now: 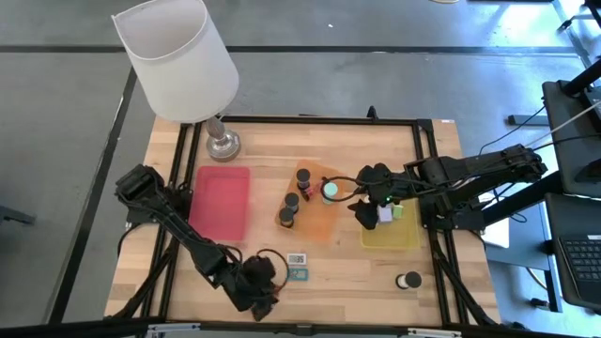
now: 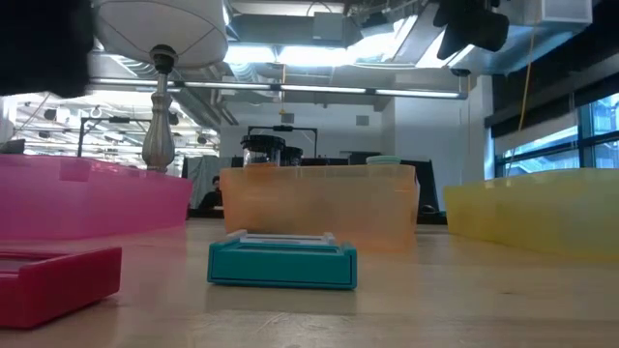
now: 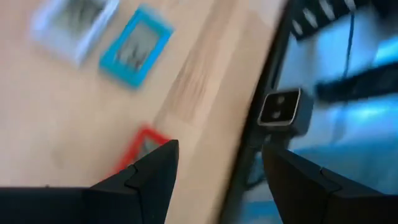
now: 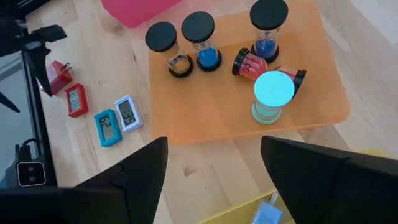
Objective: Pick & Place Office items
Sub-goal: Put the red digital clock into the pink bin
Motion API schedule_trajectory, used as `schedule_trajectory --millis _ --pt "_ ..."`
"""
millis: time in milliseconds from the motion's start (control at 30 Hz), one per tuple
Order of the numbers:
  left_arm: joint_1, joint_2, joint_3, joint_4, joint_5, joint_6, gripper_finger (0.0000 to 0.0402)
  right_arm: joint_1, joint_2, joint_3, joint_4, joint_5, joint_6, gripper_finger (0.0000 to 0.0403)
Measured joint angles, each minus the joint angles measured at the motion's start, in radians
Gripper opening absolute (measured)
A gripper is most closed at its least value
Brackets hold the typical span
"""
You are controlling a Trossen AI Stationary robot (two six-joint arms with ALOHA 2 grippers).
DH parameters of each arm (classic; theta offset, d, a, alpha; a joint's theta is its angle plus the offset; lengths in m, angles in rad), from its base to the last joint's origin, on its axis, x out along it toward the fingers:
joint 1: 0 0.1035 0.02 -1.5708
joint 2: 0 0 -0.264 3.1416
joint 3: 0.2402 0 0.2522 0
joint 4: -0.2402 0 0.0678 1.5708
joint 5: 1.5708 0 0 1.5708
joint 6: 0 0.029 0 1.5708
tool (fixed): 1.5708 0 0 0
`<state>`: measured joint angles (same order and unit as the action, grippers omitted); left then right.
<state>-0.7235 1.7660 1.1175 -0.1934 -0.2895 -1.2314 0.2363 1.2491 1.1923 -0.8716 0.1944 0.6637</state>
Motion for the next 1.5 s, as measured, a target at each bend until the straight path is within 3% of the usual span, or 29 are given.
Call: schedule_trajectory --millis 167,367,800,1000,1300,1500 --pt "-0.008 0.0 0.0 -0.011 -0.016 0.557 0.0228 0.0 0.0 0.0 0.0 0.0 -0.002 0.0261" --pt "-0.002 0.035 0.0 -0.047 0.003 0.776 0.0228 0.0 0.0 0.0 0.0 0.0 -0.002 0.0261" --pt "0.006 0.161 0.0 -0.045 -0.011 0.79 0.0228 0.0 0.0 0.0 0.0 0.0 0.0 0.0261" --pt "0.006 0.19 0.004 -0.04 0.033 0.815 0.0226 0.0 0.0 0.0 0.0 0.0 0.002 0.0261" --pt "0.006 0.184 0.002 -0.043 0.025 0.799 0.0143 0.0 0.0 0.0 0.0 0.005 0.003 0.0261" --pt "0.022 0.118 -0.006 -0.066 0.02 0.712 0.0143 0.0 0.001 0.0 0.001 0.008 0.005 0.0261"
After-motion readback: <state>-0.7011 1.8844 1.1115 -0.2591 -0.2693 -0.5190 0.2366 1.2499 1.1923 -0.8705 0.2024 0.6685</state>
